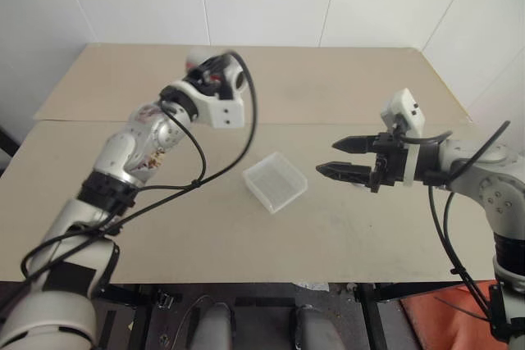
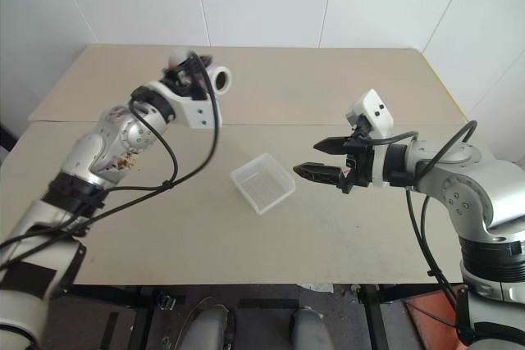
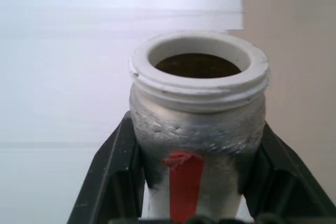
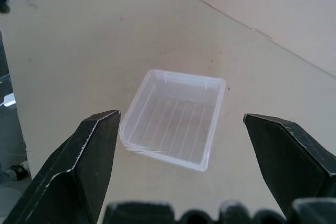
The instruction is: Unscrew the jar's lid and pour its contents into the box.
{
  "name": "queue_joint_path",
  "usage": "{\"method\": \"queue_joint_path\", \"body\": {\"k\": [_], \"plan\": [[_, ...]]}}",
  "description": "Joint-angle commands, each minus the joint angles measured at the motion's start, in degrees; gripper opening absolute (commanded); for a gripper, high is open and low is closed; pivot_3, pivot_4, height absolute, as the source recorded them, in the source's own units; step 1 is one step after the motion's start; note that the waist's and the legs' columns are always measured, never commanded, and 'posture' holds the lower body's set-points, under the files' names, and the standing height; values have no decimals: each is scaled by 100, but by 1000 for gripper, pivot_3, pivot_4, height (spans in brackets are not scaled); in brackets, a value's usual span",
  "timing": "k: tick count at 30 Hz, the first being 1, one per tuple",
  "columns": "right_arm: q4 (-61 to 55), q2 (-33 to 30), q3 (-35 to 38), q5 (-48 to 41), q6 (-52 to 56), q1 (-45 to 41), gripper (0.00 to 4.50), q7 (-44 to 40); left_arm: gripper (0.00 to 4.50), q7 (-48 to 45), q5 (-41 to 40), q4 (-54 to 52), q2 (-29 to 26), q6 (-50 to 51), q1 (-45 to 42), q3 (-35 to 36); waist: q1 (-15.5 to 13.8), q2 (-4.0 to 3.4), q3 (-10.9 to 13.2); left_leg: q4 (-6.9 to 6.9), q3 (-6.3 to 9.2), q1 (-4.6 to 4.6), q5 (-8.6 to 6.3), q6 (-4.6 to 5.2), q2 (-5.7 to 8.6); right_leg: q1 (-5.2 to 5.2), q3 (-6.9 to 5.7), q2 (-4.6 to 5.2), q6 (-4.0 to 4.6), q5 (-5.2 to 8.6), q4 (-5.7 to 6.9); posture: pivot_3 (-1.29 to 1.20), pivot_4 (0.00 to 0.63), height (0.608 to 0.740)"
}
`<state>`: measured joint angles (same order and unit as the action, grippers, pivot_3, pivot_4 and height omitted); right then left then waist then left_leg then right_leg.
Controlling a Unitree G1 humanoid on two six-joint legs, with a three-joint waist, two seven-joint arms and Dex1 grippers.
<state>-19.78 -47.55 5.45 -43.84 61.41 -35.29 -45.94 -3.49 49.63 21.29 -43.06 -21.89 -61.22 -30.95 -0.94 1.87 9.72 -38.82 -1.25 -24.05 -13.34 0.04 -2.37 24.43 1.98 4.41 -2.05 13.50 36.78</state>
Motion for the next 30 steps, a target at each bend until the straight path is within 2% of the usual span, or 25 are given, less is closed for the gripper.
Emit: {"method": "queue_joint_path", "body": {"k": [1,4,8,14,21,25,28,30], "plan": [[-91,-3,55,82,-222,-126,4408,34,1989,949,1481,-37,-59,-1077,-322,-817,-1,-2,-1,0,-1,1,0,1,3,-4,1,3,-1,0,0,0,150,740],[-111,51,78,76,-181,-159,4408,138,1989,1258,2257,-109,31,-1277,-318,-1250,19,-1,-1,-3,-4,0,-1,1,2,-3,3,4,-6,-3,8,0,150,740],[-272,127,283,-88,-29,-127,4408,364,1989,1500,3003,73,291,-977,-364,-1540,29,-1,-1,-4,-5,-2,0,1,0,5,4,1,-6,-3,27,0,150,740],[-464,153,484,-351,73,-96,4408,598,1989,1657,3217,493,592,-806,-542,-1487,23,-1,-1,-5,-5,-5,-1,2,0,6,3,2,-6,-3,27,0,150,740],[-448,103,450,-462,61,-123,4408,656,1989,1715,3240,316,494,-809,-427,-1445,30,-1,-1,-5,-4,-4,-1,2,0,6,4,2,-7,-3,28,0,150,740],[-443,100,385,-461,25,-93,4408,638,1989,1263,2331,224,516,-738,-91,-864,35,-1,-1,-5,-4,-4,-1,2,-1,6,4,2,-6,-3,29,0,150,740],[-452,87,352,-428,-45,-60,4408,583,1989,432,772,290,675,-554,319,-1,32,-1,-1,-6,-5,-2,-1,2,-1,5,4,3,-6,-2,31,0,150,740],[-432,82,324,-404,-91,-65,4408,529,1989,-651,-823,71,1045,339,755,914,35,-2,-1,-8,-5,-2,-1,3,-4,5,3,3,-6,-3,28,0,150,740]]}}
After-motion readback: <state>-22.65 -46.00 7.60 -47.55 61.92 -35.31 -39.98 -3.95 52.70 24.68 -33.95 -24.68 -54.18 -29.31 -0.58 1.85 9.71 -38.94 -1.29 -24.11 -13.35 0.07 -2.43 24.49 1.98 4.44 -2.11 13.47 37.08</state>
